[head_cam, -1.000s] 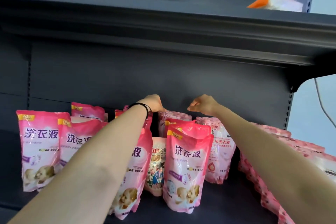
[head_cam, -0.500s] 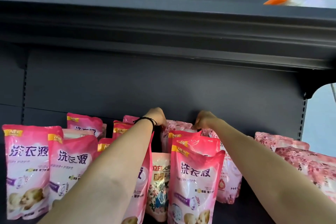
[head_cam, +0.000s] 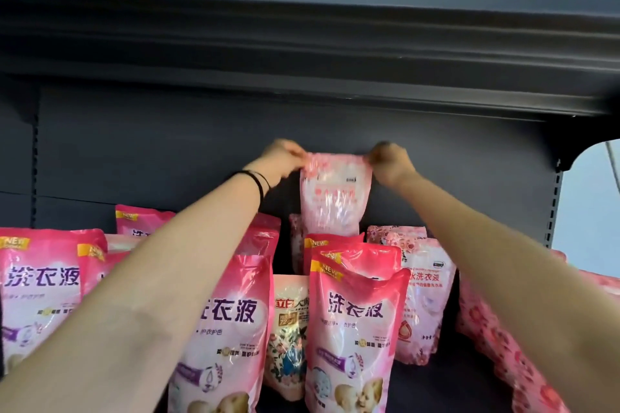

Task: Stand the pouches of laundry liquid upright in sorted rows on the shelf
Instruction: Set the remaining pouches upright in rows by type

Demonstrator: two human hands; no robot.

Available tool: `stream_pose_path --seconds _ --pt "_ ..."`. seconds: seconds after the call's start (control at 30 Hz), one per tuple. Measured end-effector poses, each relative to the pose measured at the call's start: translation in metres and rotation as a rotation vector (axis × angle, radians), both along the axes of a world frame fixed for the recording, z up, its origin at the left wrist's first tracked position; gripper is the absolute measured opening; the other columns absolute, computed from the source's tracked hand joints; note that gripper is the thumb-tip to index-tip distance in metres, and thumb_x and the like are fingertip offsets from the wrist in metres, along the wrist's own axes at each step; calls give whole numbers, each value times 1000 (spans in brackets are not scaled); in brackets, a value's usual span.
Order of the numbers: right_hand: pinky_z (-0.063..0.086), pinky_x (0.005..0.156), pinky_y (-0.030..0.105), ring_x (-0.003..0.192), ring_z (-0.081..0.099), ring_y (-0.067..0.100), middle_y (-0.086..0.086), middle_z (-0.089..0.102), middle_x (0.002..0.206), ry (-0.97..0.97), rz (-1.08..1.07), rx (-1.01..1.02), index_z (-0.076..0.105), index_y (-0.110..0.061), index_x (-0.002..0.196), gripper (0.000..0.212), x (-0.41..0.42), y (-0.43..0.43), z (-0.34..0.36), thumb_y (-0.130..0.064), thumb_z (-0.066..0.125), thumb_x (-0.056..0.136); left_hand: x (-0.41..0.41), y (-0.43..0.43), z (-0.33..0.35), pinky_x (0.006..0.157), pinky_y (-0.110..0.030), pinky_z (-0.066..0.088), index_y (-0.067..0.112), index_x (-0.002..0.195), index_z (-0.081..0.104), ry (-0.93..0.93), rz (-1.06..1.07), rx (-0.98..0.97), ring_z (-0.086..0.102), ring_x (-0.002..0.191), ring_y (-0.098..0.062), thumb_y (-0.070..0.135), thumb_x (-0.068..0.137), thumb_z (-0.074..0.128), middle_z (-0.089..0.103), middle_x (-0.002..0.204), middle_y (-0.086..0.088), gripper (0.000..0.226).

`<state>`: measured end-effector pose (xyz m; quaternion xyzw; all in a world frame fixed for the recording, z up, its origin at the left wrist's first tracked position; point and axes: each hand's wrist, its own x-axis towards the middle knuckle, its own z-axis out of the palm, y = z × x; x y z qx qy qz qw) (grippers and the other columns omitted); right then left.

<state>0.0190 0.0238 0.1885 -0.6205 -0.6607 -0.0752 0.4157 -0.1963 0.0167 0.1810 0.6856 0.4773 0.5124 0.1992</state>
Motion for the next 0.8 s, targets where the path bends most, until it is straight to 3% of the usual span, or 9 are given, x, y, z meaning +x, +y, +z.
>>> stream_pose_path --seconds 0.07,0.13,0.27,0.33,0.4,0.47,0.57,0.8 --pt "41 72 30 91 61 24 19 62 93 46 13 136 65 -5 93 22 1 -20 27 -21 51 95 5 -22 23 61 -18 47 18 81 59 -177 -115 3 56 74 -8 10 90 61 61 84 2 13" --pt "33 67 27 83 51 16 15 53 84 95 17 244 61 -2 87 22 3 -39 45 -18 50 95 13 -44 41 64 -20 52 19 83 56 -275 -205 23 60 77 -8 10 93 58 61 87 2 13" --pt "29 59 23 76 44 20 11 51 83 158 51 354 60 2 89 21 11 -74 61 -11 45 96 26 -72 58 64 -23 55 18 90 57 -360 -257 74 64 77 -11 13 92 60 64 90 0 7" --pt "31 58 24 73 40 21 11 51 81 208 67 381 58 -3 84 19 14 -92 63 -10 44 95 32 -82 57 64 -24 57 18 91 57 -412 -302 64 66 78 -12 13 91 61 65 91 0 7" --pt "39 64 27 73 47 21 10 56 83 307 144 396 61 -4 91 18 21 -108 60 -13 47 95 39 -96 51 66 -26 58 18 91 58 -463 -368 45 67 82 -14 13 91 62 66 94 -2 6" --pt "44 67 29 75 54 19 7 60 86 438 247 387 61 -9 91 14 32 -126 49 -18 51 95 47 -113 40 68 -28 59 16 91 59 -489 -433 31 68 85 -15 12 91 62 67 97 -4 5" --pt "45 60 26 68 54 13 0 58 75 534 321 354 54 -18 76 21 49 -162 19 -18 51 97 58 -143 16 71 -30 60 12 97 62 -488 -470 29 70 84 -16 13 91 61 70 97 -5 6" --pt "41 46 20 47 47 2 -11 50 53 698 396 453 53 -19 71 28 73 -226 -27 -20 50 98 89 -202 -18 76 -34 60 9 102 64 -467 -464 142 71 84 -16 17 93 59 72 92 -6 14"
